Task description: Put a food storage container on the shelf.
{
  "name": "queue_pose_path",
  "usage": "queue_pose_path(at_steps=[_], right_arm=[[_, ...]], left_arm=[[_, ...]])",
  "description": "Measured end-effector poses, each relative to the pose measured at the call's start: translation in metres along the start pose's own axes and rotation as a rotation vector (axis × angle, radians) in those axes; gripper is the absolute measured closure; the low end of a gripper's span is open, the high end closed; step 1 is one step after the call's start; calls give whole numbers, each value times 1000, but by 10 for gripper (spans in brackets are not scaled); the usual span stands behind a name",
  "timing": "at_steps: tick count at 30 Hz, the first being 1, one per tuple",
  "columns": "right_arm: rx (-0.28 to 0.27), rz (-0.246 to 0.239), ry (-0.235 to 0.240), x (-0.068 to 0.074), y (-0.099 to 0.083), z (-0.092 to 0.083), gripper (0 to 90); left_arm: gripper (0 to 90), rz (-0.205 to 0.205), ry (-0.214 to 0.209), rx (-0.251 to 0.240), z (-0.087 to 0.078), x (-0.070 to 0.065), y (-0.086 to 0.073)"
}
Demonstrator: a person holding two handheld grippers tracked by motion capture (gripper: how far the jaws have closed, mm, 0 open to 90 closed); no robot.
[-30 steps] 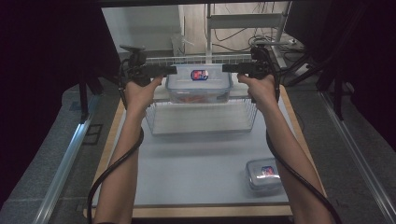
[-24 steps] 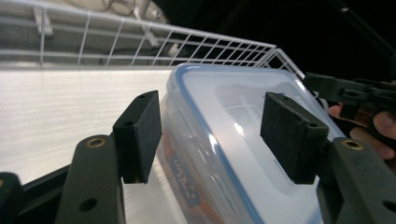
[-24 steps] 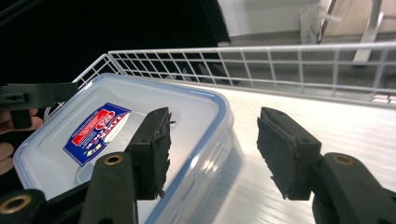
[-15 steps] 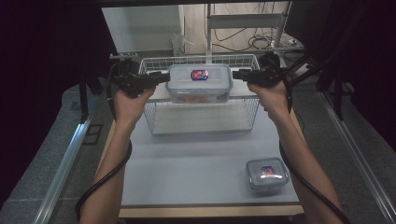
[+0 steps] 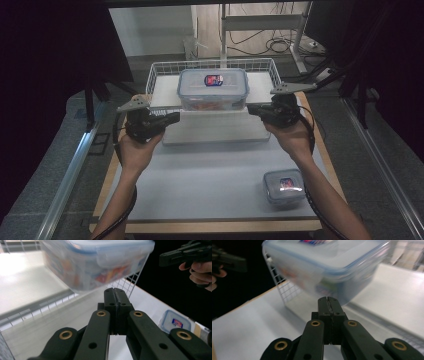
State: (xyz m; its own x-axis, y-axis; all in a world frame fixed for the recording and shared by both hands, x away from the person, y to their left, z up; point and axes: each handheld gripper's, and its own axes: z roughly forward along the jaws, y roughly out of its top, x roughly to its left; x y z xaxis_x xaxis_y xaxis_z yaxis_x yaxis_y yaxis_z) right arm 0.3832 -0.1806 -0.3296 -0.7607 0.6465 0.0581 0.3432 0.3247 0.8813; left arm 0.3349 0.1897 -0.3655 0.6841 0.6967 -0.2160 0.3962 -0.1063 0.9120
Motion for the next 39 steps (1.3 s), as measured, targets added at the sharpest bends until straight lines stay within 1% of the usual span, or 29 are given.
queue_pose_path(at_steps=[2, 5, 8, 10, 11, 13, 14, 16, 18, 20, 22, 25, 27, 31, 34, 36, 39], right_arm=[[4, -12, 14, 5, -4, 7, 897], [6, -24, 23, 10, -4, 17, 897], [6, -25, 17, 9, -2, 26, 897], [5, -18, 7, 6, -1, 31, 896], [4, -14, 2, 3, 0, 33, 897], [-2, 10, 19, -2, 0, 37, 896], [-6, 19, 17, -3, 1, 38, 896], [-6, 11, -7, -6, 2, 42, 896], [-7, 20, -13, -8, 3, 45, 896], [-7, 26, -17, -11, 4, 48, 896], [-7, 31, -22, -13, 6, 51, 896], [-8, 37, -31, -15, 8, 54, 896], [-9, 42, -39, -18, 9, 55, 896], [-12, 59, -46, -24, 10, 57, 896], [-9, 59, -56, -27, 9, 58, 896], [-5, 64, -59, -29, 9, 59, 896], [-3, 63, -52, -29, 8, 58, 895]], left_arm=[[900, 14, -3, 5, 7, -3, -2], [900, 41, 7, 18, 18, -7, 1], [900, 70, 41, 29, 29, -9, 6], [900, 80, 70, 38, 35, -8, 9], [900, 80, 72, 38, 38, -6, 10], [900, 71, 79, 35, 42, -3, 12], [900, 71, 87, 36, 45, -1, 13], [900, 65, 96, 41, 49, 3, 15], [900, 62, 105, 42, 54, 6, 18], [900, 58, 127, 50, 58, 11, 21], [900, 40, 135, 57, 62, 15, 25], [900, 31, 149, 71, 68, 20, 28], [900, 25, 150, 74, 70, 22, 29], [900, 31, 151, 83, 74, 21, 30], [900, 26, 154, 88, 76, 23, 30], [900, 15, 148, 85, 76, 23, 29], [900, 26, 131, 80, 73, 19, 26]])
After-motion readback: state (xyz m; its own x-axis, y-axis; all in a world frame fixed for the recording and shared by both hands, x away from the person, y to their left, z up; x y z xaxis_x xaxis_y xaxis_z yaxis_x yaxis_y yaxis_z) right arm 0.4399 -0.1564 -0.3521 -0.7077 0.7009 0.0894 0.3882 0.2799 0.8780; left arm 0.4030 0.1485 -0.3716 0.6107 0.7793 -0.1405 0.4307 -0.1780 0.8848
